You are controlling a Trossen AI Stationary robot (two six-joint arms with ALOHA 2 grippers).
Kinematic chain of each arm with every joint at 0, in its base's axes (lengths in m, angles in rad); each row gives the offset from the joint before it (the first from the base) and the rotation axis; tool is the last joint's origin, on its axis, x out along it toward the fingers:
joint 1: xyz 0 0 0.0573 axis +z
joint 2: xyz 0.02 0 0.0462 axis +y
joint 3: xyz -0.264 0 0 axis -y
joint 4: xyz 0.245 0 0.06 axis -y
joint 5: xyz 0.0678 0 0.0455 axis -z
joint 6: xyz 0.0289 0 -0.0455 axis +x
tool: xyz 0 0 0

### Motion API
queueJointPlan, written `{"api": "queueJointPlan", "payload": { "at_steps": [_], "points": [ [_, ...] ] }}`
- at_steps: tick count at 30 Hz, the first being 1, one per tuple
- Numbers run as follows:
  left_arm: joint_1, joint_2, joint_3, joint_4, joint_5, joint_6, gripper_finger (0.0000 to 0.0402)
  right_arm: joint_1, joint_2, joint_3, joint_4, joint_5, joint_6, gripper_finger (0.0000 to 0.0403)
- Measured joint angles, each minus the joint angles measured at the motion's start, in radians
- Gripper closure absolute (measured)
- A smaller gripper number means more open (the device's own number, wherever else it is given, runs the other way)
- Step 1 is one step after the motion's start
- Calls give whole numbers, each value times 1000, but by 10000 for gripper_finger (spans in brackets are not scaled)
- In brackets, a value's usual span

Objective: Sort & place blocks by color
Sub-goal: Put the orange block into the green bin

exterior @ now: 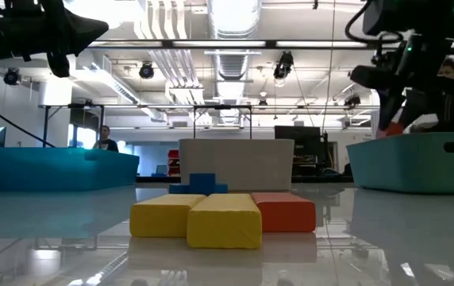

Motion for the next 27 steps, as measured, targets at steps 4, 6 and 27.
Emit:
{"api": "queueJointPlan", "payload": {
  "at_steps": [4,6,27],
  "points": [
    [0,0,0,-1,0,0,394,0,58,-9,26,-10,10,274],
    [0,1,0,0,0,1,394,0,95,-9,25,-10,18,274],
    [0,0,0,0,-7,6,394,-13,277,-13,105,11,23,237]
  ]
}}
